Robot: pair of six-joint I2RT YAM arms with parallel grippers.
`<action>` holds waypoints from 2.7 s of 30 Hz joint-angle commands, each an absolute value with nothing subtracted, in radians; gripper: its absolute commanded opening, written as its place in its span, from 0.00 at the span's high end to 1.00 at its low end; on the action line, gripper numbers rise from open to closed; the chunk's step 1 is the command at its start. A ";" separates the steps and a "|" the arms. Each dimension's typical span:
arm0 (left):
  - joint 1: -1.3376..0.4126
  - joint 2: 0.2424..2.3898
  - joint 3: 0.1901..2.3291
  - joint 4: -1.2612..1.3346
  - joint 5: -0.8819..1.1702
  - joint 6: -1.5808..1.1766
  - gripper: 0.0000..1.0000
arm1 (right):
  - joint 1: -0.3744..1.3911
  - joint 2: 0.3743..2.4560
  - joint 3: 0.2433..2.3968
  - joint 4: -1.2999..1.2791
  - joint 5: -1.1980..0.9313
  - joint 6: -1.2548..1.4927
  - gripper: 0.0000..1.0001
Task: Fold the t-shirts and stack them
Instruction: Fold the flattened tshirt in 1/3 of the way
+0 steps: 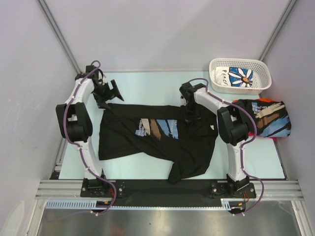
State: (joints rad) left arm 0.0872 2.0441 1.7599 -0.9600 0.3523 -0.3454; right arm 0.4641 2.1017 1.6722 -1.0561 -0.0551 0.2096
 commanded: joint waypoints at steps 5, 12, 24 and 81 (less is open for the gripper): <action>0.083 2.031 1.753 -0.966 0.364 -0.319 0.00 | 0.433 2.066 1.621 -1.058 0.058 0.222 1.00; 0.084 2.029 1.741 -0.969 0.359 -0.314 0.00 | 0.426 2.074 1.623 -1.055 0.080 0.233 1.00; 0.075 2.037 1.736 -0.973 0.354 -0.316 0.00 | 0.411 2.040 1.621 -1.029 0.120 0.248 1.00; 0.178 1.960 1.647 -0.874 0.268 -0.291 0.00 | 0.249 1.926 1.577 -0.888 0.189 0.236 0.30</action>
